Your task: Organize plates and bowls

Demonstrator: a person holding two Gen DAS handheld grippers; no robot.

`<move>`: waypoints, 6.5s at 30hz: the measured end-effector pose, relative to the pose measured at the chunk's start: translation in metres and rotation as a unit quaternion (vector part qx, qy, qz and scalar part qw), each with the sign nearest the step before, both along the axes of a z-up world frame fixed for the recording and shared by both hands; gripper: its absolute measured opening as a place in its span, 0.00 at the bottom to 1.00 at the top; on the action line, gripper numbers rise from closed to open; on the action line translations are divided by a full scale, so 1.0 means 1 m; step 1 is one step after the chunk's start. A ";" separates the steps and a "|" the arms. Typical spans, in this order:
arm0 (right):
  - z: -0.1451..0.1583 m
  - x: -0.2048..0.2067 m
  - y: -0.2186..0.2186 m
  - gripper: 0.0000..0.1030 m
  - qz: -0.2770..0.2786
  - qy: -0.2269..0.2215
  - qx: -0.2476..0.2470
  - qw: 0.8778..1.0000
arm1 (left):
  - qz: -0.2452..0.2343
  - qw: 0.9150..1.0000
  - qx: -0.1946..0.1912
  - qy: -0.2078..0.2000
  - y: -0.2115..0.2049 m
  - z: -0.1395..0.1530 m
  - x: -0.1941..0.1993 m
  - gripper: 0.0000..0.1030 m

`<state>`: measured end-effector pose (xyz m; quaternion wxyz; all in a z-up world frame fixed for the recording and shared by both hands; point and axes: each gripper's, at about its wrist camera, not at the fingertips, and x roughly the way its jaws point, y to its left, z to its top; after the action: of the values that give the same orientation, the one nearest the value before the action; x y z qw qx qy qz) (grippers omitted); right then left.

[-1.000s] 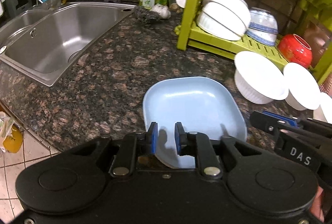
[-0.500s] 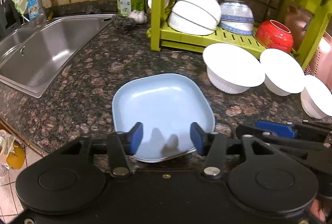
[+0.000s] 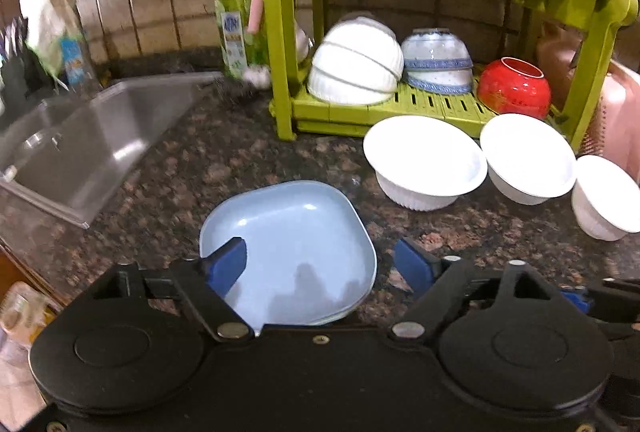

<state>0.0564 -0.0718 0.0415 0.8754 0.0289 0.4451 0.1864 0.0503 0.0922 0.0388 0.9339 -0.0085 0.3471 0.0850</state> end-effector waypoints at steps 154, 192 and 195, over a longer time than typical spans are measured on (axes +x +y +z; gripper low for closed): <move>-0.002 0.007 -0.122 0.21 -0.100 0.022 0.003 0.995 | -0.182 0.974 -0.083 0.109 -0.115 -0.018 0.018 0.52; 0.023 0.014 -0.119 0.48 -0.168 -0.077 0.039 0.982 | -0.073 0.993 -0.060 0.065 -0.079 -0.007 0.023 0.64; 0.024 0.021 -0.121 0.48 -0.181 -0.069 0.051 0.980 | -0.056 0.995 -0.065 0.059 -0.070 -0.005 0.026 0.64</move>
<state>0.0775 -0.1928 0.0658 0.9207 0.1408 0.3608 0.0488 0.0760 0.0224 0.0339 0.9128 -0.0447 0.4059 0.0106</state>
